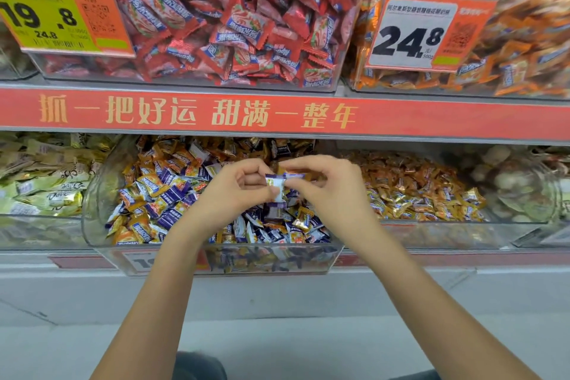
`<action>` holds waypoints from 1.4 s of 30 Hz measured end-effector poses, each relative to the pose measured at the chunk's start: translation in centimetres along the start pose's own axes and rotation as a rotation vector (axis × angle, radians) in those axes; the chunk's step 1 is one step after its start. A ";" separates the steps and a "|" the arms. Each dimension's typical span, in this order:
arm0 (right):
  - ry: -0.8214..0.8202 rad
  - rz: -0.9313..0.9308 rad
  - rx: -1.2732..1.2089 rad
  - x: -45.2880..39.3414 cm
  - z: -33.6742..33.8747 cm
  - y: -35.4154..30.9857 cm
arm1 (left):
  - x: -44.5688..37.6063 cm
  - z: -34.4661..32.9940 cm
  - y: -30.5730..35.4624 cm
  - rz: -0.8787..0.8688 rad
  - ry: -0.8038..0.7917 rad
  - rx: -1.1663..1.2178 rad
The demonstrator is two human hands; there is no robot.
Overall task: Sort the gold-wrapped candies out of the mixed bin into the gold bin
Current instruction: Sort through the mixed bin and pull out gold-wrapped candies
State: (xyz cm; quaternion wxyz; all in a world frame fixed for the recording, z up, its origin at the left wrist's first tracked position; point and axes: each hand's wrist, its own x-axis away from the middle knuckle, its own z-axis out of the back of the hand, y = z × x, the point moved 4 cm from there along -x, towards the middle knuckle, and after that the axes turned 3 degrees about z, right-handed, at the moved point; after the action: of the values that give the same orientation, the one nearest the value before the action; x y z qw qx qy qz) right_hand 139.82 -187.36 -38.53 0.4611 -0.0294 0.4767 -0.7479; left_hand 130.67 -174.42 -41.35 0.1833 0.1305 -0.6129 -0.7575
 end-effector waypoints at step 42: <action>-0.607 -0.011 0.342 -7.1 -9.1 4.3 | 0.2 3.9 -2.9 0.122 0.528 -1.211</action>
State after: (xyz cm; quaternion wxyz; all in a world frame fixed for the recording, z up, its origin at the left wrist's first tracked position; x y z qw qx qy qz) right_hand 142.30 -176.60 -43.81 0.5760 -0.1753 0.1855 -0.7766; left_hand 128.53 -170.58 -43.33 0.4110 0.1509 -0.0197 -0.8989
